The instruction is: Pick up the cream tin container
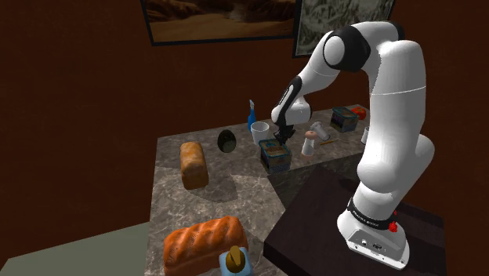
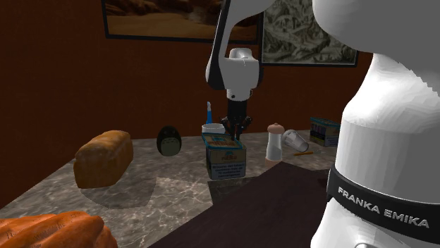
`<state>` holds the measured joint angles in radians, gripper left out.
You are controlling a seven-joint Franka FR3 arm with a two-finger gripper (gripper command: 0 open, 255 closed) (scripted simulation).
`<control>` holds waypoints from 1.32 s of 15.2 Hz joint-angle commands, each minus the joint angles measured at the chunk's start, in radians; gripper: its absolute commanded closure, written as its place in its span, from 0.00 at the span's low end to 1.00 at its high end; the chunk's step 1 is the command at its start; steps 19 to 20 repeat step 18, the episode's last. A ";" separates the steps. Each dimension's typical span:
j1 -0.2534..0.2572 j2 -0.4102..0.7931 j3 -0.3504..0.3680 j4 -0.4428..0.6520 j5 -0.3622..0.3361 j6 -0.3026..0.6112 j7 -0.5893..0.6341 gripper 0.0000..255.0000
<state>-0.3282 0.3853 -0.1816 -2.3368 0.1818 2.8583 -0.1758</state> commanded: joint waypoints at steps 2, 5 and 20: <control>0.006 -0.017 -0.007 -0.006 -0.007 -0.012 0.005 1.00; 0.020 -0.057 -0.025 -0.011 -0.027 -0.046 0.020 1.00; 0.055 -0.197 -0.073 -0.014 -0.106 -0.181 0.077 1.00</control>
